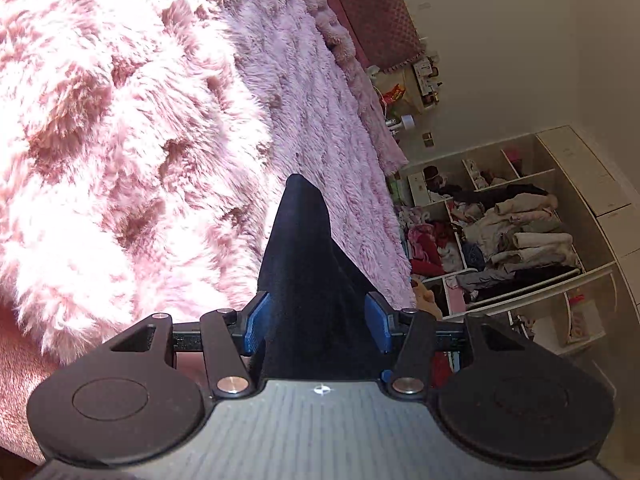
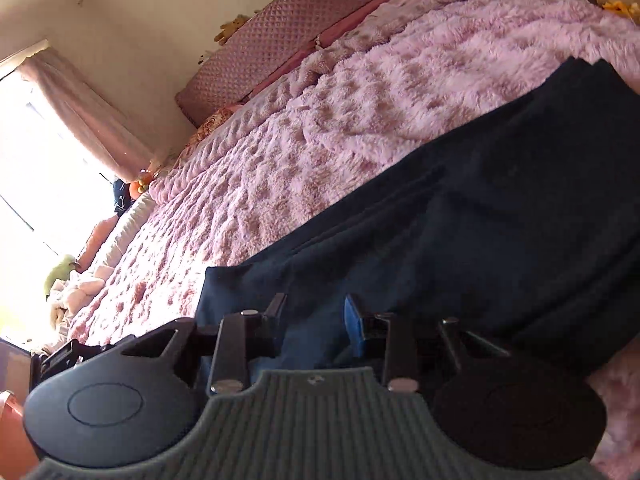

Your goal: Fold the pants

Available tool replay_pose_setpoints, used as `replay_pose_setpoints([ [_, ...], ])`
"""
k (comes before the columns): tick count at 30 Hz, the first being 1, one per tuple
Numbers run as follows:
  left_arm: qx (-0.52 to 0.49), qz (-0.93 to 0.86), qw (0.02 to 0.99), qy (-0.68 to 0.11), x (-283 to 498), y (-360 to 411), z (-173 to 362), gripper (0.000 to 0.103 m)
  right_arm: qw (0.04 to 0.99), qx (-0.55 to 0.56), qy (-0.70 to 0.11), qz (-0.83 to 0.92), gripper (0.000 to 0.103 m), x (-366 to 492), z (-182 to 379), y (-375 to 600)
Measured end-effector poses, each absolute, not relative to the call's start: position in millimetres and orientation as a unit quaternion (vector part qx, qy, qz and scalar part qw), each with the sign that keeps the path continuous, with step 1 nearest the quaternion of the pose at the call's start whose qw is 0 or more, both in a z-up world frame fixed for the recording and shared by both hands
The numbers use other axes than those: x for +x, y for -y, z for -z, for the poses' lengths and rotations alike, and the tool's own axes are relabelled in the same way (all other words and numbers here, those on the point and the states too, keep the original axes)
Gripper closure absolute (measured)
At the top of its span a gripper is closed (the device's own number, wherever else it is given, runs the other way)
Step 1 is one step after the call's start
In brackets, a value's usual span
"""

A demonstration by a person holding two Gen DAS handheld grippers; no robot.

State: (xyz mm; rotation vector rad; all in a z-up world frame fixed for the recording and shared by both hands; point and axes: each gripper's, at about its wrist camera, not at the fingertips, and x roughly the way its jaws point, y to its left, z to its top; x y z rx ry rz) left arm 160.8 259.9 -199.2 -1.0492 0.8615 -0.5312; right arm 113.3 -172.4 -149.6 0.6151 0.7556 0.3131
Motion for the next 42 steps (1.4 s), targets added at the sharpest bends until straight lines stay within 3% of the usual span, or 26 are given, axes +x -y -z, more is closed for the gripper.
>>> replay_pose_setpoints([
  [6, -0.446, 0.23, 0.736, -0.455, 187, -239, 235, 0.045, 0.899, 0.173, -0.384, -0.122, 0.078, 94, 155, 148],
  [12, -0.513, 0.266, 0.69, -0.435, 200, -243, 253, 0.044, 0.881, 0.063, -0.453, -0.122, 0.082, 76, 145, 138],
  [13, -0.518, 0.264, 0.69, -0.432, 199, -243, 254, 0.045, 0.864, 0.07, -0.478, -0.138, 0.085, 78, 143, 139],
  [14, -0.509, 0.26, 0.696, -0.434, 199, -242, 253, 0.046, 0.843, 0.116, -0.505, -0.14, 0.099, 79, 142, 147],
  [15, -0.49, 0.256, 0.709, -0.438, 199, -238, 248, 0.048, 0.828, 0.158, -0.518, -0.143, 0.101, 78, 139, 154],
  [18, -0.421, 0.259, 0.748, -0.443, 194, -222, 232, 0.048, 0.844, 0.17, -0.471, -0.19, 0.101, 68, 107, 155],
  [21, -0.35, 0.252, 0.781, -0.452, 189, -205, 217, 0.047, 0.891, 0.086, -0.401, -0.198, 0.101, 70, 73, 139],
  [24, -0.308, 0.226, 0.796, -0.469, 185, -193, 209, 0.048, 0.921, -0.004, -0.346, -0.178, 0.102, 94, 73, 124],
  [26, -0.294, 0.218, 0.803, -0.471, 185, -185, 202, 0.048, 0.92, -0.028, -0.359, -0.153, 0.103, 125, 93, 119],
  [29, -0.266, 0.212, 0.812, -0.474, 184, -177, 194, 0.061, 0.912, 0.005, -0.394, -0.113, 0.103, 162, 128, 124],
  [32, -0.261, 0.208, 0.814, -0.475, 183, -174, 192, 0.066, 0.908, 0.027, -0.41, -0.085, 0.103, 181, 157, 126],
  [42, -0.282, 0.216, 0.801, -0.482, 186, -187, 201, 0.068, 0.889, 0.005, -0.447, -0.095, 0.103, 129, 161, 119],
])
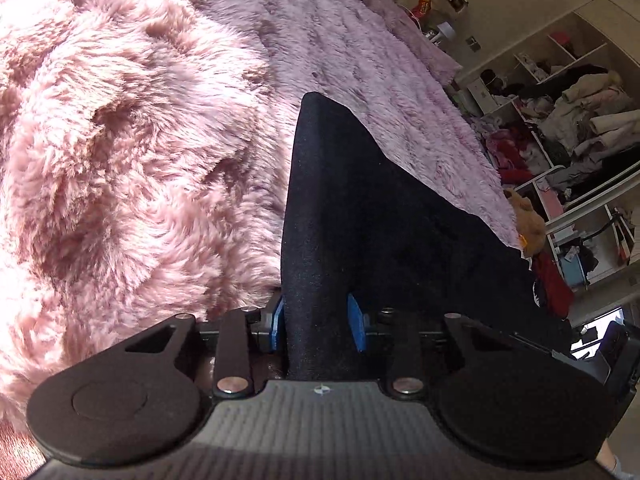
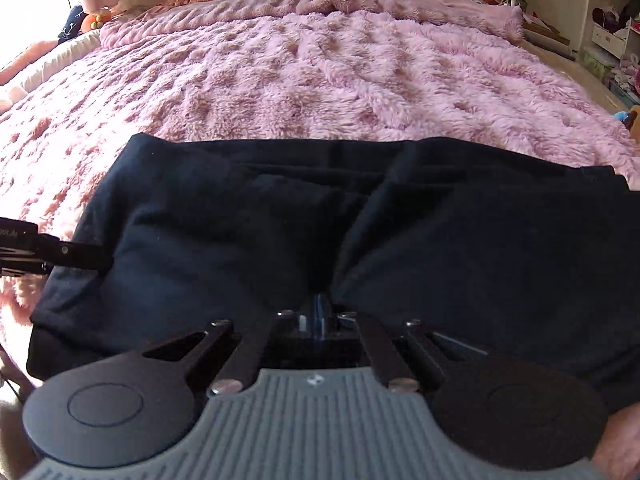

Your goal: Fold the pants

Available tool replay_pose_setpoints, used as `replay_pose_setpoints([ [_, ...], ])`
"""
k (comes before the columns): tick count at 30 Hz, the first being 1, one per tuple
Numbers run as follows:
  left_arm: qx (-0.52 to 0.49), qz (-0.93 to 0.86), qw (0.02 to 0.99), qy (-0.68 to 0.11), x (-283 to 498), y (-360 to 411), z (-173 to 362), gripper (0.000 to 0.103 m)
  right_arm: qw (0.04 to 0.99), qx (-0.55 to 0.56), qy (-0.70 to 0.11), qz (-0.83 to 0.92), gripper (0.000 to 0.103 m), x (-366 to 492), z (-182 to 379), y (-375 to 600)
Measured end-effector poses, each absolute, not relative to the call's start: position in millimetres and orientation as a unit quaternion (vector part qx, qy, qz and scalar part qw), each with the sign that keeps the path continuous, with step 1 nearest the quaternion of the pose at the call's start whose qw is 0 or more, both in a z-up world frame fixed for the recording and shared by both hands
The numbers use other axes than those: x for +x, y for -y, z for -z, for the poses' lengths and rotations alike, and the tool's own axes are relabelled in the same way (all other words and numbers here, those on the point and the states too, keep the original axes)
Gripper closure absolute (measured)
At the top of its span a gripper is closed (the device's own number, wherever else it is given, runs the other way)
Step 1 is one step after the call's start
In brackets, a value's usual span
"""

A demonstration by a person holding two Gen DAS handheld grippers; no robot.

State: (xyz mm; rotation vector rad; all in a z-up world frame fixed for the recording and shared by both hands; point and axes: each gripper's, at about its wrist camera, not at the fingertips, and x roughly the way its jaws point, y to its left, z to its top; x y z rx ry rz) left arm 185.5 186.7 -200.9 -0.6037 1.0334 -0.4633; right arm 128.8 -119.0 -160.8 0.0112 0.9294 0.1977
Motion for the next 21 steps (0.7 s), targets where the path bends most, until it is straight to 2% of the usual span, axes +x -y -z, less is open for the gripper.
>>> replay_pose_setpoints([
  [7, -0.293, 0.216, 0.797, -0.482, 187, -187, 203, 0.063, 0.868, -0.017, -0.475, -0.144, 0.103, 84, 134, 133],
  [8, -0.297, 0.217, 0.798, -0.478, 187, -187, 205, 0.059, 0.866, 0.002, -0.475, -0.156, 0.094, 80, 130, 139],
  [9, -0.3, 0.217, 0.798, -0.476, 188, -186, 208, 0.054, 0.865, 0.025, -0.473, -0.165, 0.092, 77, 126, 145],
  [12, -0.313, 0.22, 0.793, -0.474, 190, -188, 213, 0.052, 0.879, 0.081, -0.435, -0.175, 0.09, 71, 118, 157],
  [14, -0.345, 0.222, 0.778, -0.477, 192, -196, 217, 0.069, 0.896, 0.083, -0.404, -0.165, 0.09, 73, 117, 152],
  [17, -0.405, 0.217, 0.747, -0.481, 190, -208, 224, 0.088, 0.911, 0.043, -0.389, -0.131, 0.091, 96, 126, 137],
  [19, -0.42, 0.215, 0.743, -0.475, 187, -211, 221, 0.091, 0.909, 0.03, -0.4, -0.114, 0.093, 117, 139, 131],
  [21, -0.399, 0.208, 0.758, -0.472, 184, -205, 209, 0.092, 0.889, 0.024, -0.444, -0.104, 0.094, 133, 156, 127],
])
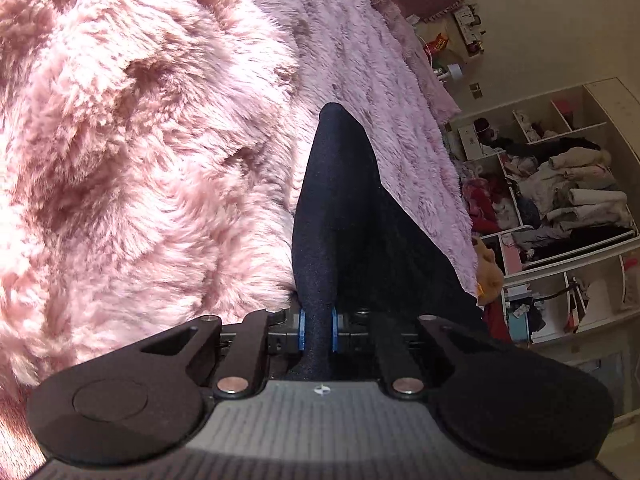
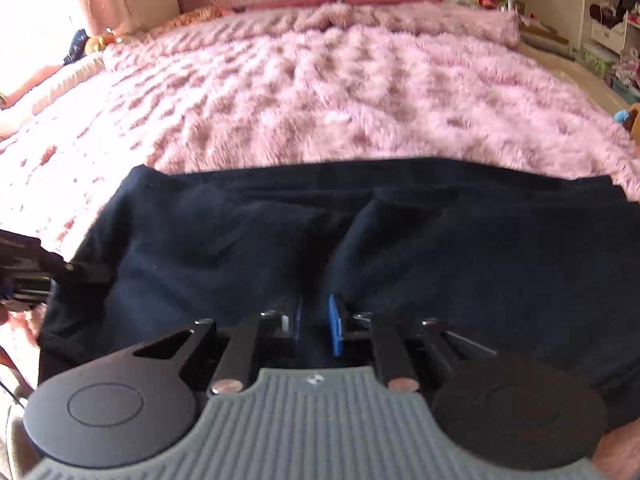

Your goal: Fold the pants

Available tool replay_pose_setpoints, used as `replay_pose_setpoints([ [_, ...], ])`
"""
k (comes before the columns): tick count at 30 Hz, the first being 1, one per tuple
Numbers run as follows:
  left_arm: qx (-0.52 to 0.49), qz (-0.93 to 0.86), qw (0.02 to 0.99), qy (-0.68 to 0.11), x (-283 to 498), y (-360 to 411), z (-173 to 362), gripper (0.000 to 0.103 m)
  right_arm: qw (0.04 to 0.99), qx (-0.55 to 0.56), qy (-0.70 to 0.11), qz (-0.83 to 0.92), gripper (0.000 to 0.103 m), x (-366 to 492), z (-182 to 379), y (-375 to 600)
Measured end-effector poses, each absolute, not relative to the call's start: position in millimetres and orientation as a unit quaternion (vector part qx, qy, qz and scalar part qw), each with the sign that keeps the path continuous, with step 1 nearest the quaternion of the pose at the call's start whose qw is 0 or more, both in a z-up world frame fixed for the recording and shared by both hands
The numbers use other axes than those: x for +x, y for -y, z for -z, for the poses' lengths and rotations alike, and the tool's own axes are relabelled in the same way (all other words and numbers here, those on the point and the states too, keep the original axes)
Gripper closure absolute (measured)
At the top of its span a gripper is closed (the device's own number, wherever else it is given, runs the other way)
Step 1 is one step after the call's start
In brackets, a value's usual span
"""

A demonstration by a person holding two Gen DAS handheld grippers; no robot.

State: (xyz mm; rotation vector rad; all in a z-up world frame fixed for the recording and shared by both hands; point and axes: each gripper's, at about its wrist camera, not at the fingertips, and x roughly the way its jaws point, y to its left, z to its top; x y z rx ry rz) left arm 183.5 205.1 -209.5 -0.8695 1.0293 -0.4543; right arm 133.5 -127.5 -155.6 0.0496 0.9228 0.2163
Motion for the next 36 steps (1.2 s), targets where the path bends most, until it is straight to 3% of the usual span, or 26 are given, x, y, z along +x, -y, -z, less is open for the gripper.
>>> replay_pose_setpoints([
  [4, -0.398, 0.209, 0.767, -0.458, 176, -192, 182, 0.094, 0.891, 0.103, -0.42, -0.135, 0.093, 134, 142, 161],
  [9, -0.468, 0.212, 0.743, -0.429, 177, -175, 151, 0.094, 0.931, 0.093, -0.336, -0.106, 0.089, 115, 127, 206],
  [17, -0.412, 0.224, 0.779, -0.416, 182, -96, 87, 0.094, 0.923, 0.246, -0.296, -0.028, 0.088, 110, 122, 296],
  [22, -0.376, 0.212, 0.788, -0.438, 191, -37, 60, 0.094, 0.94, 0.245, -0.236, 0.04, 0.088, 98, 101, 321],
  [28, -0.318, 0.186, 0.794, -0.484, 208, 52, 65, 0.094, 0.957, 0.226, -0.157, 0.09, 0.081, 81, 88, 349],
  [36, -0.213, 0.122, 0.821, -0.515, 213, 173, 102, 0.094, 0.949, 0.217, -0.153, 0.171, 0.079, 74, 100, 378],
])
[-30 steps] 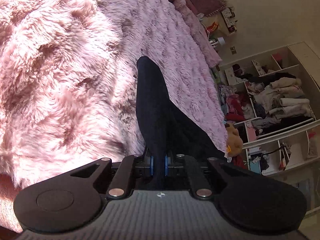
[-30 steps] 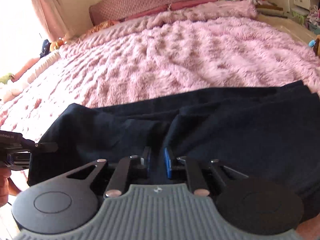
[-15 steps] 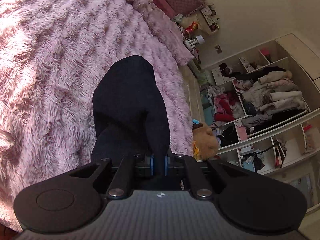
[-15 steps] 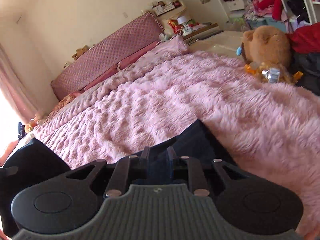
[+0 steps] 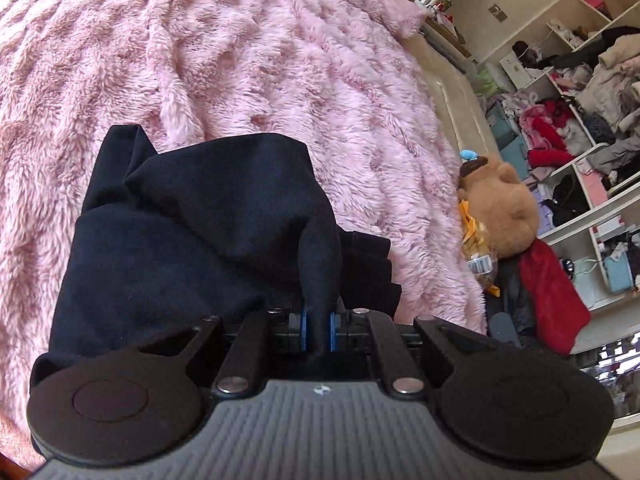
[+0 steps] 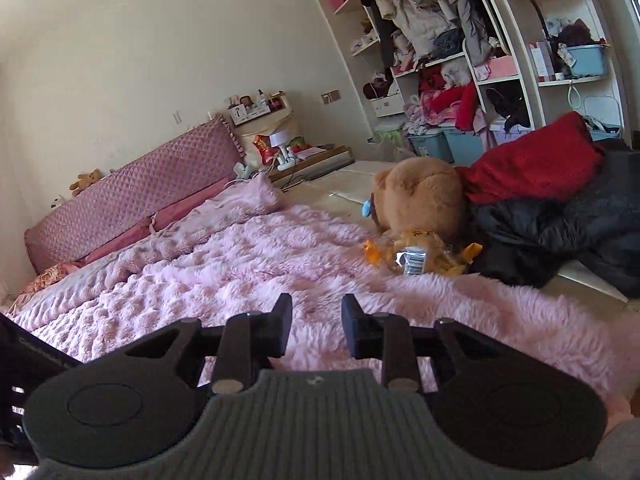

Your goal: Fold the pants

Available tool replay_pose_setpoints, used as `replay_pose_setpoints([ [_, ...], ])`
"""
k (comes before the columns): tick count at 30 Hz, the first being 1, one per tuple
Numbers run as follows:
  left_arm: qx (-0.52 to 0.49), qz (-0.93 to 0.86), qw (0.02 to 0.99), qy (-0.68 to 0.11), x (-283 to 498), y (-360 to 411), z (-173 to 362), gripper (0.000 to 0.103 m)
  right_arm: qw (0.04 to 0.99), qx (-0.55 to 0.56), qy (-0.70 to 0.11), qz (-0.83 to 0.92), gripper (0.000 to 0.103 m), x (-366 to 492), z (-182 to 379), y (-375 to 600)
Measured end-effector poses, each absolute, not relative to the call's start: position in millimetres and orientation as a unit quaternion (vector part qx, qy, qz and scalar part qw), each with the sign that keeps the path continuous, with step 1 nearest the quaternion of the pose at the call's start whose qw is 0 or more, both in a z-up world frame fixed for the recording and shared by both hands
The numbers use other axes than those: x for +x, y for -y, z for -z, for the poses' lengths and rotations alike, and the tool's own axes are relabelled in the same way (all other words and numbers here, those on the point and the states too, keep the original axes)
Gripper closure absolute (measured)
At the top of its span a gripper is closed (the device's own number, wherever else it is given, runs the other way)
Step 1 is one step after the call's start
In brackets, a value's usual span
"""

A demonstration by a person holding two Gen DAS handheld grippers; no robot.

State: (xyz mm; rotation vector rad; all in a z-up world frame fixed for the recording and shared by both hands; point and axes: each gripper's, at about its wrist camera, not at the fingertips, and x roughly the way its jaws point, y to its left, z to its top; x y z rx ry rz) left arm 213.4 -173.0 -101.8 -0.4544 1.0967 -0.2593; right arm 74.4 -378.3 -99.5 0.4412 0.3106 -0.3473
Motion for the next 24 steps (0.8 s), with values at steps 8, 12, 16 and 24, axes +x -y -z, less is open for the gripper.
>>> replay_pose_setpoints([
  [8, -0.197, 0.134, 0.828, -0.507, 209, 212, 85, 0.093, 0.93, 0.233, -0.171, 0.229, 0.079, 75, 113, 402],
  [12, -0.146, 0.17, 0.816, -0.533, 219, 243, 92, 0.063, 0.928, 0.239, -0.169, 0.23, 0.079, 75, 113, 403],
  [16, -0.3, 0.308, 0.715, -0.551, 205, 217, 93, 0.077, 0.936, 0.242, -0.15, 0.208, 0.072, 70, 111, 407],
  [24, -0.309, 0.346, 0.799, -0.381, 167, 83, 16, 0.046, 0.918, 0.331, -0.117, 0.184, 0.061, 56, 112, 438],
])
